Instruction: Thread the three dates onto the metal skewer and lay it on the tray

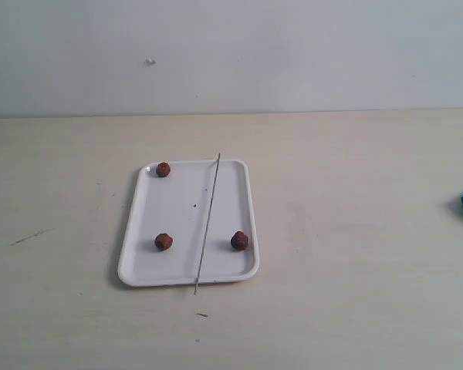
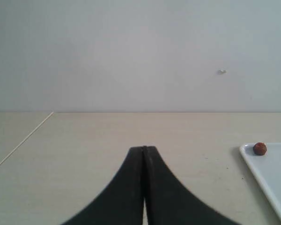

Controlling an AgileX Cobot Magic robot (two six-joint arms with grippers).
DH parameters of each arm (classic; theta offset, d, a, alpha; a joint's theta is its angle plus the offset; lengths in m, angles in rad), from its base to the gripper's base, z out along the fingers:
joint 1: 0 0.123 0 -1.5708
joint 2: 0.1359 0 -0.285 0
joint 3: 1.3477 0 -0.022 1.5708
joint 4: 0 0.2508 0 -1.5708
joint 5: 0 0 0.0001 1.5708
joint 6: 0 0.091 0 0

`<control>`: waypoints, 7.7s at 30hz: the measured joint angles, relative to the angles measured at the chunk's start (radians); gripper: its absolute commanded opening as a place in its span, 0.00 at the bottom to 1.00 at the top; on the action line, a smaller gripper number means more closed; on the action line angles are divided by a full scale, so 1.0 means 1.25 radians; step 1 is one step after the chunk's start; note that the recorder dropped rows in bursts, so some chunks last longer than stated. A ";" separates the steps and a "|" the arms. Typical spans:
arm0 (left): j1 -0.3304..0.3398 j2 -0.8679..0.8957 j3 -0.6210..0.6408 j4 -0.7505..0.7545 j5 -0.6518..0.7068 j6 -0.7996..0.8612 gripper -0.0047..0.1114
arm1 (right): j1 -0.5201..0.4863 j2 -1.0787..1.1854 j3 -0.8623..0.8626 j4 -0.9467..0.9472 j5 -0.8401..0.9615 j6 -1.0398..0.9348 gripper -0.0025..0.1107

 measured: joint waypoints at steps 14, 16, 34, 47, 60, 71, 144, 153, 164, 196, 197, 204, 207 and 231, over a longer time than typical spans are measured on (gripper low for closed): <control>0.000 0.000 0.000 0.000 0.000 0.000 0.04 | 0.000 -0.001 0.000 0.138 -0.395 0.222 0.27; 0.000 0.000 0.000 0.000 0.000 0.000 0.04 | 0.000 -0.001 0.000 0.163 -0.474 0.263 0.27; 0.000 0.000 0.000 0.000 0.000 0.000 0.04 | 0.000 0.359 -0.401 -0.062 -0.475 0.483 0.27; 0.000 0.000 0.000 0.000 0.000 0.000 0.04 | 0.155 0.999 -0.669 -0.161 0.186 0.355 0.02; 0.000 0.000 0.000 0.000 0.000 0.000 0.04 | 0.450 1.394 -1.034 0.046 0.577 0.298 0.02; 0.000 0.000 0.000 0.000 0.000 0.000 0.04 | 0.472 1.632 -1.276 0.129 0.581 0.335 0.07; 0.000 0.000 0.000 0.000 0.000 0.000 0.04 | 0.472 1.212 -1.154 -0.005 0.753 0.102 0.02; 0.000 0.000 0.000 0.000 0.000 0.000 0.04 | 0.472 0.909 -0.936 0.009 0.775 0.093 0.02; 0.000 0.000 0.000 -0.109 -0.021 -0.145 0.04 | 0.472 0.729 -0.897 -0.128 0.849 0.078 0.02; -0.006 0.895 -0.863 -0.020 0.448 -0.124 0.04 | 0.472 0.737 -0.897 -0.083 0.642 0.102 0.02; -0.012 0.937 -0.893 -0.032 0.481 -0.097 0.04 | 0.472 0.740 -0.897 -0.083 0.627 0.102 0.02; -0.144 1.269 -1.146 -0.074 0.641 -0.014 0.04 | 0.472 0.817 -0.897 -0.095 0.621 0.087 0.02; -0.204 1.401 -1.258 -0.075 0.665 0.003 0.04 | 0.472 0.870 -0.897 -0.097 0.644 0.086 0.02; -0.317 1.938 -1.761 -0.030 0.792 0.099 0.47 | 0.472 1.012 -0.897 -0.099 0.655 0.085 0.02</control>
